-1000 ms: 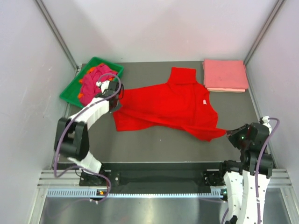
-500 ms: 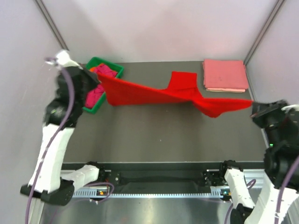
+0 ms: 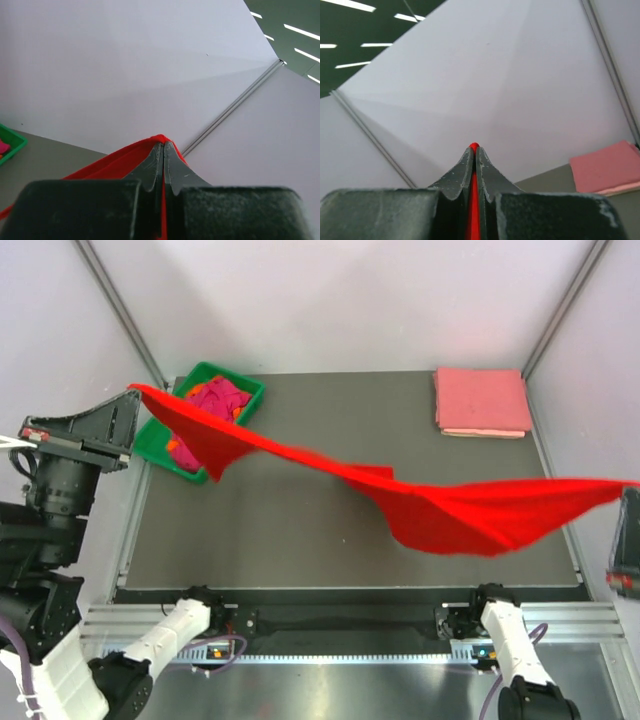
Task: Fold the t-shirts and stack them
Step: Flatten the tshirt out
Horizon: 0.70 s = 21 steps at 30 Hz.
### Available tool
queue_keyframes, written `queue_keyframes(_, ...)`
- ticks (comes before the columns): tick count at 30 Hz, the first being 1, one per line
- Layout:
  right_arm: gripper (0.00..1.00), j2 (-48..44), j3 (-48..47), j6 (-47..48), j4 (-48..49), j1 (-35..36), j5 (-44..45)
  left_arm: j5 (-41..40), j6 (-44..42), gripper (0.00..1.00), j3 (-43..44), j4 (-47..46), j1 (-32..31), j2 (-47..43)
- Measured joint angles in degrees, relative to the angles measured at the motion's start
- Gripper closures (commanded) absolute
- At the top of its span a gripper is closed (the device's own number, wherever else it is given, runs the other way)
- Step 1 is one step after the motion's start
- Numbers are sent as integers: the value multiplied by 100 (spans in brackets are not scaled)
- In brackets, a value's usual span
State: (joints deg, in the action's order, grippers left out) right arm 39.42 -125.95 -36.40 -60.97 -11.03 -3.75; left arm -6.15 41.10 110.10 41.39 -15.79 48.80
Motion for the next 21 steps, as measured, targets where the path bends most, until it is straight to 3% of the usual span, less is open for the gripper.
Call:
queue_keyframes(5, 100, -105, -109, -55, 144, 223, 55, 79, -59, 100, 205, 24, 0, 260)
queue_keyframes(11, 100, 461, 1099, 225, 944, 256, -282, -188, -356, 100, -278, -323, 0, 813)
queue_keyframes(17, 100, 2966, 1609, 411, 1954, 262, -385, -280, -444, 100, -828, -1088, 0, 2389)
queue_keyframes(19, 100, 4089, 1134, 428, 2041, 264, -365, -313, -479, 100, -931, -1327, 0, 3121)
queue_keyframes(21, 100, 5403, 48, 431, 2020, 264, -348, -323, -511, 100, -824, -1493, 0, 3860)
